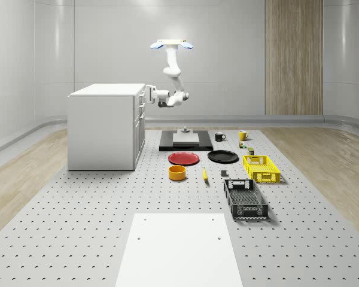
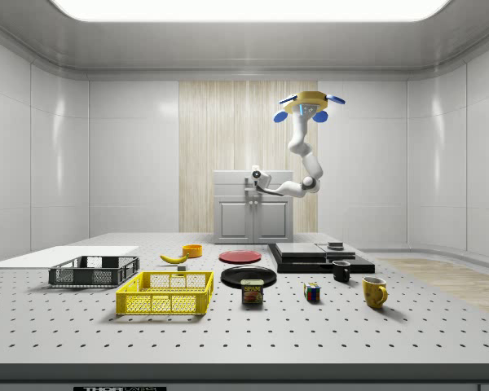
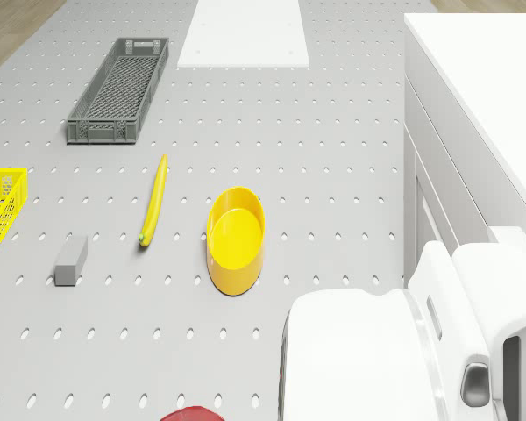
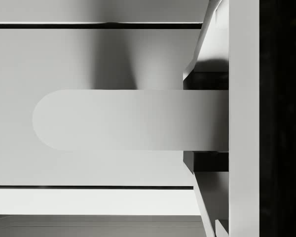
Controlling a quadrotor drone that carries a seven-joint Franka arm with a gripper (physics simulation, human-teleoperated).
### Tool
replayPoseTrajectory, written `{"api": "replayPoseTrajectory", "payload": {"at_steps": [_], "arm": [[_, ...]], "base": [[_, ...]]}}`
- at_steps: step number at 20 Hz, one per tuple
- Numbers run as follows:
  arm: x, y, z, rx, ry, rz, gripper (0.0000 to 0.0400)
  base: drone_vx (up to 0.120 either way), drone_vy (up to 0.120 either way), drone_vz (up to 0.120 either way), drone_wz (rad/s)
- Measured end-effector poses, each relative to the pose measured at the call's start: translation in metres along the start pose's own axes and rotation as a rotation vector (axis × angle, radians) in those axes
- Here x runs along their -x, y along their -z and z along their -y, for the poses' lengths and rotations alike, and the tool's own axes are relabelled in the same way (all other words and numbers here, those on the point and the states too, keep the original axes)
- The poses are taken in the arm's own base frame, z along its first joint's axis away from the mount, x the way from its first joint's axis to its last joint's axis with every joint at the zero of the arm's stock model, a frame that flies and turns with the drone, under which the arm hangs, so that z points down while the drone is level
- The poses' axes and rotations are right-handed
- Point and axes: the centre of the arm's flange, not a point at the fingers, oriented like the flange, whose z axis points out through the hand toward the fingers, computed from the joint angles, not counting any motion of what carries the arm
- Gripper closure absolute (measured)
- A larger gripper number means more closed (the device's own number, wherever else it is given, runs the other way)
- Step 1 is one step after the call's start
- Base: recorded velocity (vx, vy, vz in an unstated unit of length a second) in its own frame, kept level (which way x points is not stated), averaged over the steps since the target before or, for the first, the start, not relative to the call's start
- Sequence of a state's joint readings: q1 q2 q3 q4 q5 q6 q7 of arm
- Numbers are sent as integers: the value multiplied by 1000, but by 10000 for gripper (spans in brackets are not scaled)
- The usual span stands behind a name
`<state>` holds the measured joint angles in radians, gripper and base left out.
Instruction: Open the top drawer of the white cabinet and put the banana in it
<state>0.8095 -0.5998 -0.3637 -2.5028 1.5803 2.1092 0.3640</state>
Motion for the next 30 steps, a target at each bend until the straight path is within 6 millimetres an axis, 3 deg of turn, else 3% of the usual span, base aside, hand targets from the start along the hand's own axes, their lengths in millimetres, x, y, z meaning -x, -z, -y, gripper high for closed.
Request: {"api": "replayPoseTrajectory", "payload": {"at_steps": [5,6,10,30], "arm": [[-1,0,0,3,0,-2,269],[-2,1,-2,6,2,-4,244],[-1,11,-1,6,-2,-3,265],[1,107,0,1,0,-1,294]], "base": [[0,0,0,0],[0,0,0,0],[0,0,0,0],[0,0,0,0]]}}
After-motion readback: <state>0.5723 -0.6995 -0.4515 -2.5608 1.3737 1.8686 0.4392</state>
